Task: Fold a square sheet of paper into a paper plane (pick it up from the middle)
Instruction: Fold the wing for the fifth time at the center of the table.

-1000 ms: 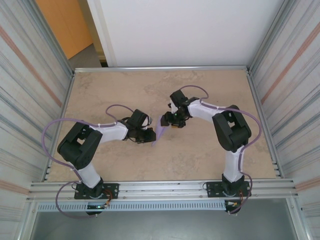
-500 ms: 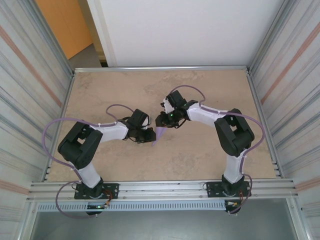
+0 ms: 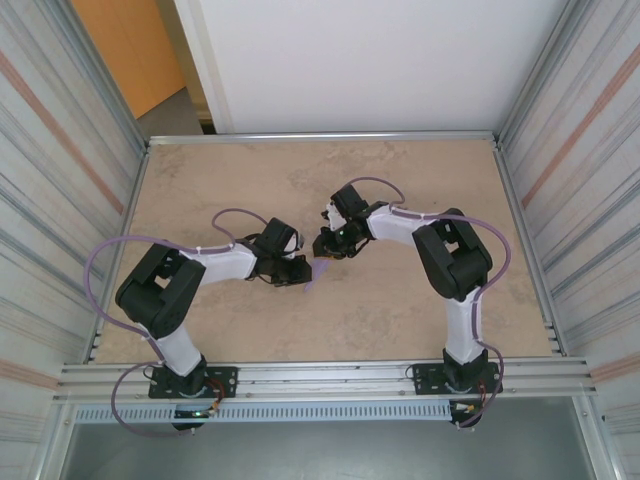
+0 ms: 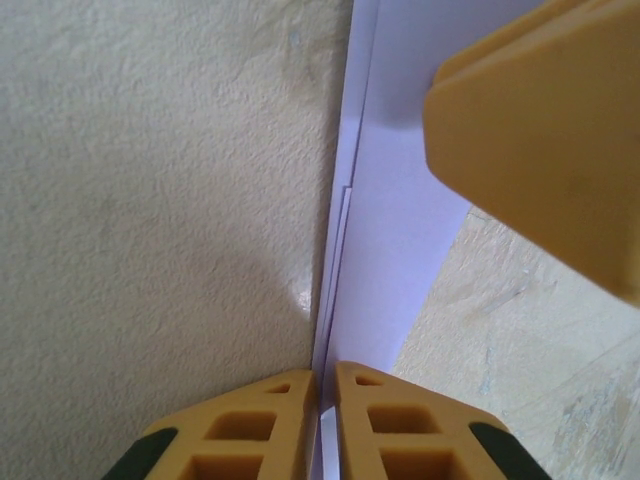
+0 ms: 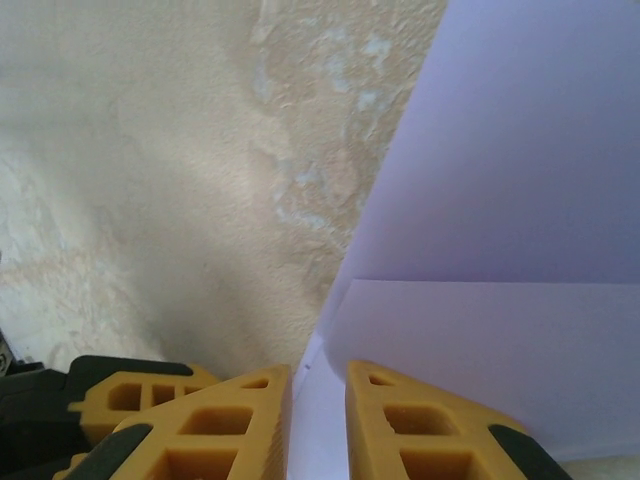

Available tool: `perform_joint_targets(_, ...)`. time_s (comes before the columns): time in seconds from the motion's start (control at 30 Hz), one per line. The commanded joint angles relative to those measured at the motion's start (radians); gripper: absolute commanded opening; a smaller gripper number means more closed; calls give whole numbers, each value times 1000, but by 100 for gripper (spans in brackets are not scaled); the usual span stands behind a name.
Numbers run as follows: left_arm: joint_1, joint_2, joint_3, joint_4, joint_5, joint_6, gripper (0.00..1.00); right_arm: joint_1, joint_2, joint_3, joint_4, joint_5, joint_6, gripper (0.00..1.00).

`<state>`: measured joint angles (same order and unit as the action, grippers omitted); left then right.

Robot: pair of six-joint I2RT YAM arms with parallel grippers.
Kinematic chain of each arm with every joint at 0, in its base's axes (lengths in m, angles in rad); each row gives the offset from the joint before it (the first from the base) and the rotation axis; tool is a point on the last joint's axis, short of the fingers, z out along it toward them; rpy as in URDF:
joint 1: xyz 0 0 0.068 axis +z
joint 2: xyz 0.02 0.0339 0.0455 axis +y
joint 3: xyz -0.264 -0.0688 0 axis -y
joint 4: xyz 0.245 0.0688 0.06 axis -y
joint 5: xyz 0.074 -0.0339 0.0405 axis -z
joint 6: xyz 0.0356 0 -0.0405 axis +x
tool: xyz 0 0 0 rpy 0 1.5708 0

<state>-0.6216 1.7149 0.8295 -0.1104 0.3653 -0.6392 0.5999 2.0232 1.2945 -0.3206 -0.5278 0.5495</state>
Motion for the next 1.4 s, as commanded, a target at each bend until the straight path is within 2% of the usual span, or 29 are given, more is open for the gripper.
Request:
perform_joint_targets(0.0, -12, 67, -22, -31, -19, 17, 15, -5, 32, 40, -30, 4, 0, 21)
perform_joint_targets(0.5, -13, 37, -13, -49, -24, 20, 14, -7, 66, 33, -52, 18, -17, 20)
perform_joint_targets(0.83, -8, -170, -32, -59, -101, -10, 18, -17, 54, -61, -3, 41, -33, 15)
perform_joint_targets(0.97, -8, -200, -47, 11, -40, -24, 18, -20, 54, -87, 18, 41, -33, 14)
perform_joint_targets(1.13, -10, -135, -12, 71, 78, -27, 15, -19, 59, -96, 23, 45, -30, 13)
perform_joint_targets(1.37, -15, -22, 51, 50, 114, -24, 11, -23, 66, -96, 18, 40, -29, 12)
